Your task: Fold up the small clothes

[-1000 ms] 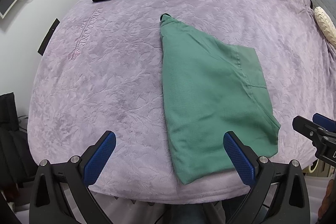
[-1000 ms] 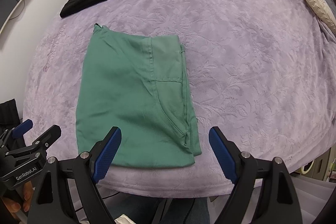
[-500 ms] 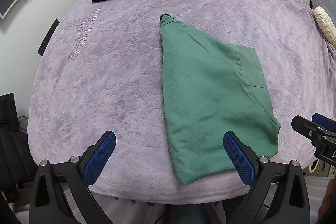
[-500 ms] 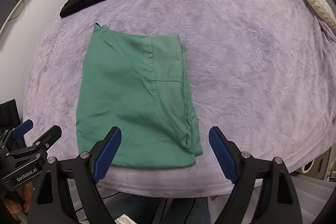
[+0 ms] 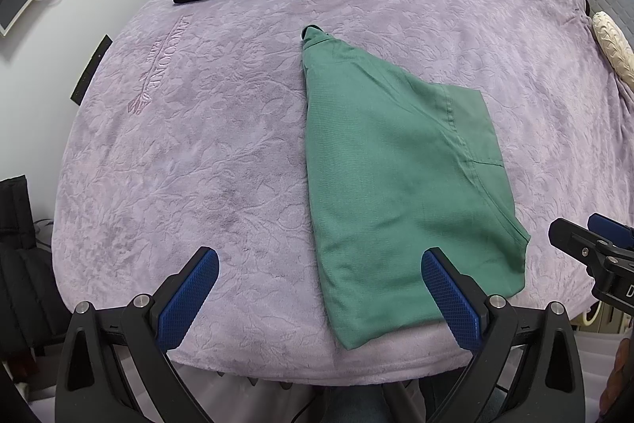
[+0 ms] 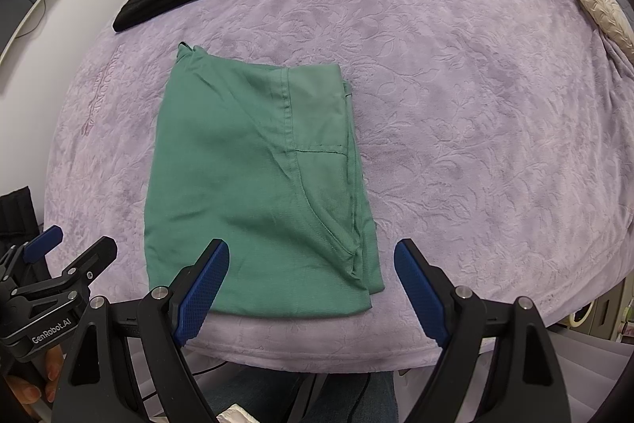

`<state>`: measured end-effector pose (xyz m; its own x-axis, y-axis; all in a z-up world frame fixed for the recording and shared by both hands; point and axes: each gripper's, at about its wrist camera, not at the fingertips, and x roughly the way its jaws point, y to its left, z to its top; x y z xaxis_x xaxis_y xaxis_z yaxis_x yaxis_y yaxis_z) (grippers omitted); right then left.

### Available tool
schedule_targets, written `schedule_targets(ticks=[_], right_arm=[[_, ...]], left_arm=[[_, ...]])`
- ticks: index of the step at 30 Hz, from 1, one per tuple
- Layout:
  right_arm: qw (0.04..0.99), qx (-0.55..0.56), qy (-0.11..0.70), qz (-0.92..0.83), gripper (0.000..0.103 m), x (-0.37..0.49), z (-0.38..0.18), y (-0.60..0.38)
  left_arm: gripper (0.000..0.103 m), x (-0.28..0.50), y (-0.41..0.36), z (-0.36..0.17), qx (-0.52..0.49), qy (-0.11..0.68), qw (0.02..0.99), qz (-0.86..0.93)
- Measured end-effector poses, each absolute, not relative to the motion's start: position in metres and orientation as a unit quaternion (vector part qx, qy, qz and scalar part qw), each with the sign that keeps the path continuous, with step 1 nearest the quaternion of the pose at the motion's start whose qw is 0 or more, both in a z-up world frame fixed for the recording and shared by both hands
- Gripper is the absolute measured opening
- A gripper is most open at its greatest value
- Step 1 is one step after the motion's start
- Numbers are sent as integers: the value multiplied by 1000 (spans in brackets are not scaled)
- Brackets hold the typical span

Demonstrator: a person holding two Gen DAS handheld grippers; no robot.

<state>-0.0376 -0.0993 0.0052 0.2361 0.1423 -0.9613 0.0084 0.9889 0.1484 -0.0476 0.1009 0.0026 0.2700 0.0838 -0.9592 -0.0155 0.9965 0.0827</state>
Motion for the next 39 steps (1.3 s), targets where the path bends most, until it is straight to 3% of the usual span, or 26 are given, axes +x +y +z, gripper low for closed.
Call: schedule_targets(ticks=[39], right_arm=[[782,63,618,44,88,-39,5,-98]], left_arm=[[102,-49,99,2,30,602,797,33]])
